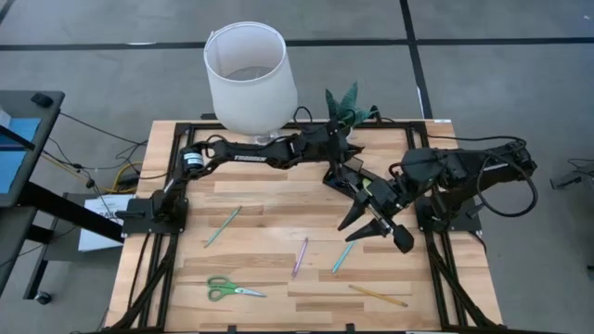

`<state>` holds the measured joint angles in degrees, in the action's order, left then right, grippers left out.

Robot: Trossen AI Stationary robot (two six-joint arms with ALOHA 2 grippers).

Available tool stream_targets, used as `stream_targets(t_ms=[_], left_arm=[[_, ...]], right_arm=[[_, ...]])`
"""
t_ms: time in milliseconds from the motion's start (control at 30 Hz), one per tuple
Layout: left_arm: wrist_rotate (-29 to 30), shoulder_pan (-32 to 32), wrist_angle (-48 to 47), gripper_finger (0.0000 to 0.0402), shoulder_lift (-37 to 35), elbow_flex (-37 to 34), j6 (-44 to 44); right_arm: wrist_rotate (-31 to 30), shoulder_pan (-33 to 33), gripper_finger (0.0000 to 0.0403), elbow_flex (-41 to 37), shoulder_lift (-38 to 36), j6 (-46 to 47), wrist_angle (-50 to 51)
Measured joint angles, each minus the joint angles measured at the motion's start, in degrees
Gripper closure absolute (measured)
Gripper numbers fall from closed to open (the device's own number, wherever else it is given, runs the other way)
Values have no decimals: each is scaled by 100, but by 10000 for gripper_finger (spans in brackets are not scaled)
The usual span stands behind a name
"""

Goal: Pick and place office supplies into organizer
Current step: Put the brown pen into the black organizer, then put the light blue pencil into the black organizer

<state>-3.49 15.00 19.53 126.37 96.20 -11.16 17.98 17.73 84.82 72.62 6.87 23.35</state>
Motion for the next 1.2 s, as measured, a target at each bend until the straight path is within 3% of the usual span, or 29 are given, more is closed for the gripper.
stream_targets(t_ms=[633, 867, 1067, 1200], left_arm=[[486, 42, -899, 287, 200, 2, 20], [484, -162, -1299, 270, -653, 11, -25], [477, -356, -3217, 270, -1987, 9, -14], [471, -520, -5209, 270, -2814, 17, 595]], right_arm=[[13, 26, 289, 0, 4, 15, 193], [13, 198, 289, 0, 4, 15, 197], [13, 462, 289, 0, 4, 15, 246], [0, 571, 289, 0, 7, 15, 342]])
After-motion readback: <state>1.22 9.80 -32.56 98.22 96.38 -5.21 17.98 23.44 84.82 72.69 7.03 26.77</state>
